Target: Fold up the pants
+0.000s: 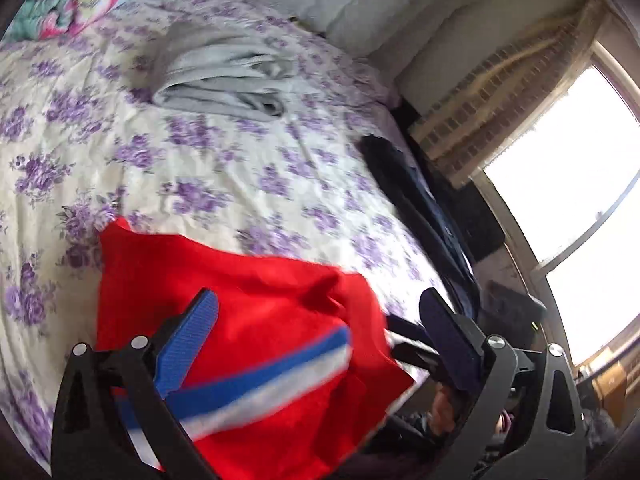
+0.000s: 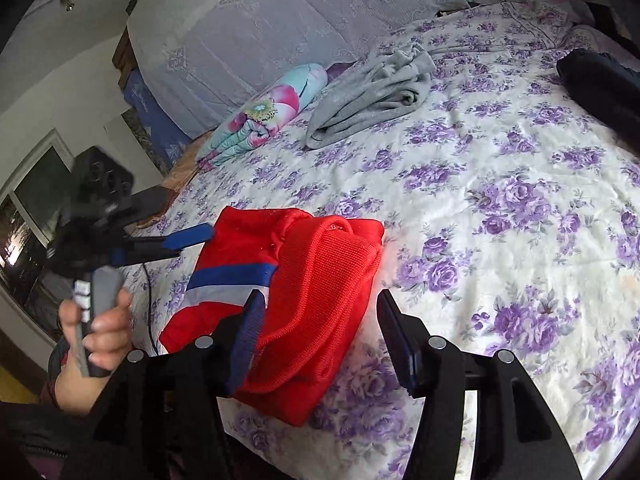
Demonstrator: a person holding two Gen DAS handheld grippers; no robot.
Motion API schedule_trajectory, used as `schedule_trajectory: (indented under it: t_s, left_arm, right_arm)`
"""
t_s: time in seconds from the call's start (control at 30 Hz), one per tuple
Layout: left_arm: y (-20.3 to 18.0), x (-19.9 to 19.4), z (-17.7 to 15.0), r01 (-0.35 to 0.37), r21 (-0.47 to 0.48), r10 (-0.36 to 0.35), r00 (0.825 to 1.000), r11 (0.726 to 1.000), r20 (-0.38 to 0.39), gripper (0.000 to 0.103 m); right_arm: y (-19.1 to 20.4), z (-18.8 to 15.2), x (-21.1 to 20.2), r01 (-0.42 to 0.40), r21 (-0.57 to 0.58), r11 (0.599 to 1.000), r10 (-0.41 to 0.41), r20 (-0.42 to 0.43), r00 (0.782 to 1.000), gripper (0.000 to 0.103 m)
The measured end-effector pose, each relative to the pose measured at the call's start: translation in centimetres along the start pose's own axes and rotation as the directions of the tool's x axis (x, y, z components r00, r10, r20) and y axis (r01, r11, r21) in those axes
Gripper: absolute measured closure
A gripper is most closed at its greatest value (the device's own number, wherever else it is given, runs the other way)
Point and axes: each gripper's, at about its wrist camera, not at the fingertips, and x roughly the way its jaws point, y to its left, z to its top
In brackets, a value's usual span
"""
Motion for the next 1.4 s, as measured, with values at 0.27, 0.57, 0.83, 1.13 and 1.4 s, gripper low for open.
schedule_trajectory:
  t_s: [0.27,0.57,0.83,1.13,1.4]
  left_arm:
    - [7.7,1.2,1.0,0.187,-0.338,-0.18,0.982,0.922,0.051,0.005]
    - [5.5,-6.8,-3.6,-0.212,-0.089,0.215,0.976,0.973,0.024,0.005]
    - [4.5,-0.8,-7.0,-0.157,0.092,0.164,0.983,0.983,-0.076,0.005]
    - [2.8,-2.0,-6.2,-0.038,0.02,0.038,0.999,0.999,-0.028,0.006]
    - [-4.3,-4.6,-7.8,-0.044,0.192,0.038,0.999,0.98,0.032,0.008]
  right_arm:
    - [-1.4,-0.7,0.1,-0.007,0.048,0.999,0.008,-0.019,1.0,0.039]
    - [-2.0,0.3,0.8,-0.244,0.151,0.958,0.257,-0.075,0.963,0.009]
    - [0.0,1.0,5.7,-0.326,0.203,0.923,0.369,-0.225,0.902,0.003]
    - [0.1,0.0,4.4,-0.373,0.193,0.907,0.409,-0.204,0.889,0.063]
    - [1.2,1.3,-0.8,-0.411,0.093,0.907,0.42,-0.112,0.901,0.064]
